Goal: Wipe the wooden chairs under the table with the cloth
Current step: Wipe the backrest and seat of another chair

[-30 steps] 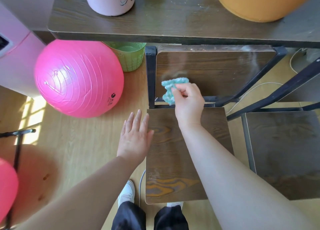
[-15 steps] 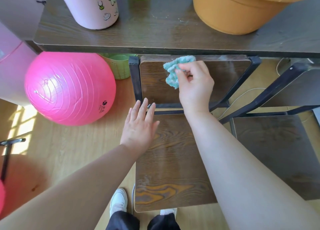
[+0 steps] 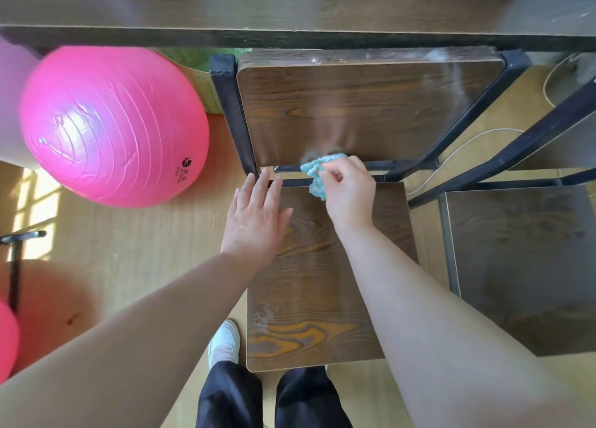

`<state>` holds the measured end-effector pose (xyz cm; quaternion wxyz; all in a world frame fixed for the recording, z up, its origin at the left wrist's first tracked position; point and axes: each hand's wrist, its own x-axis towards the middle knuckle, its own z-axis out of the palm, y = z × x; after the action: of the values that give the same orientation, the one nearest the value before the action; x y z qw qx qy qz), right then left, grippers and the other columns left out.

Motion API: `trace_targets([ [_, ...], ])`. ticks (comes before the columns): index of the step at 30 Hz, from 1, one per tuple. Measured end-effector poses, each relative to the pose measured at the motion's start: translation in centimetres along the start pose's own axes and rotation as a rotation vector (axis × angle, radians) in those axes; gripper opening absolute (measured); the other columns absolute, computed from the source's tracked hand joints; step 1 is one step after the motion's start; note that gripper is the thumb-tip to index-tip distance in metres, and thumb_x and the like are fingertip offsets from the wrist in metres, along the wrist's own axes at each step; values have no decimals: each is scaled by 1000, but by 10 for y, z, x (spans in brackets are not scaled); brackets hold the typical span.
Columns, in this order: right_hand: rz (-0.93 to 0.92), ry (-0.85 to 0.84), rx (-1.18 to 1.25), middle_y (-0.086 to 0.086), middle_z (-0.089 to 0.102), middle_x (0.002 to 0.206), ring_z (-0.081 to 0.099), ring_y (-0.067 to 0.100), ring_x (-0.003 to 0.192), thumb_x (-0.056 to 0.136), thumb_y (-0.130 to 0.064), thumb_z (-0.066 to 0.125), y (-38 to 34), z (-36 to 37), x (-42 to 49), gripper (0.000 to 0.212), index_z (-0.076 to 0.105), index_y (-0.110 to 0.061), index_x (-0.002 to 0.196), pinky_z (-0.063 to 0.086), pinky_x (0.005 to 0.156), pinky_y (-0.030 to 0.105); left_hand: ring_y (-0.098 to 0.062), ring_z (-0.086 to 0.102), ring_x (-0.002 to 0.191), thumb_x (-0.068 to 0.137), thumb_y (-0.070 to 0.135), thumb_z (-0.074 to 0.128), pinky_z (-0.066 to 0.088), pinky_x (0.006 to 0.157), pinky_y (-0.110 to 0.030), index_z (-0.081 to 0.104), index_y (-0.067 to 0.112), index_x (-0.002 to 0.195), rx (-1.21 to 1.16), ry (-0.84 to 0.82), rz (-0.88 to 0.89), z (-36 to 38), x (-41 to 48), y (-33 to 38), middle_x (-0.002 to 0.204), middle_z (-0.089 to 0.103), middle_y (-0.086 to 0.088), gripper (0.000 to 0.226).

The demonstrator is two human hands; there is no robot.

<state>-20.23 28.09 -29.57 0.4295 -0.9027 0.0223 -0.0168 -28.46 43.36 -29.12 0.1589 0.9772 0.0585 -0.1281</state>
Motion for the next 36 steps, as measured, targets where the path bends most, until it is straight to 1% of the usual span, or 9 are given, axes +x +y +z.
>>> trace_targets([
  [3, 126, -75, -22, -7, 58, 93, 62, 11, 88, 89, -13, 69, 17, -4, -9, 4, 71, -15, 92, 55, 75, 22, -26, 5, 152, 104, 43, 34, 13, 123, -44, 16, 19, 157, -31, -28, -19, 5, -4, 6, 166, 10, -3, 62],
  [10, 211, -280, -88, -9, 61, 108, 59, 4, 99, 90, -24, 69, 58, -40, -64, 18, 69, -21, 108, 51, 72, 8, -27, 39, 140, 104, 46, 35, 42, 106, -43, 9, 30, 158, -178, -286, -107, 28, -21, 27, 159, 30, -1, 62],
  [14, 156, -324, -102, -7, 61, 95, 57, 2, 80, 87, -18, 72, 81, -56, -95, 15, 73, -17, 102, 43, 64, 3, -22, 54, 124, 102, 46, 43, 47, 94, -35, 29, 31, 153, -288, -367, -144, 44, -33, 37, 143, 52, -1, 55],
  [18, 120, -352, -62, -7, 63, 89, 59, 4, 76, 84, -16, 74, 90, -67, -116, 13, 74, -17, 97, 49, 68, 15, -11, 62, 96, 97, 50, 54, 48, 77, -24, 59, 33, 132, -477, -425, -217, 59, -46, 47, 113, 67, 9, 40],
  [23, 140, -396, -58, -5, 67, 94, 61, 7, 82, 86, -18, 73, 95, -76, -126, 15, 74, -20, 100, 50, 71, 12, -12, 61, 76, 97, 37, 57, 44, 60, -23, 72, 33, 97, -515, -406, -187, 66, -50, 58, 80, 65, 13, 15],
  [25, 159, -408, -65, -6, 69, 98, 61, 4, 84, 87, -20, 72, 100, -82, -126, 17, 74, -21, 104, 48, 73, 7, -10, 59, 71, 97, 35, 56, 42, 56, -22, 72, 32, 94, -496, -386, -187, 64, -48, 61, 79, 64, 13, 16],
  [31, 234, -421, -35, -16, 67, 89, 65, 7, 87, 89, -28, 65, 123, -104, -116, 11, 72, -26, 97, 59, 78, 38, -13, 55, 57, 100, 32, 53, 42, 46, -21, 69, 31, 94, -454, -331, -194, 49, -35, 60, 77, 63, 9, 17],
  [34, 286, -431, -49, -13, 70, 88, 65, 6, 86, 89, -47, 57, 121, -116, -105, 23, 72, -29, 91, 57, 79, 38, -10, 57, 63, 98, 32, 56, 43, 48, -22, 70, 30, 91, -439, -297, -171, 42, -25, 62, 84, 64, 12, 16],
  [36, 240, -425, -109, -10, 69, 88, 63, 7, 84, 88, -35, 65, 121, -122, -98, 13, 70, -25, 93, 55, 78, 33, -6, 56, 67, 97, 32, 59, 41, 50, -21, 72, 28, 91, -443, -272, -155, 39, -19, 64, 84, 63, 15, 15],
])
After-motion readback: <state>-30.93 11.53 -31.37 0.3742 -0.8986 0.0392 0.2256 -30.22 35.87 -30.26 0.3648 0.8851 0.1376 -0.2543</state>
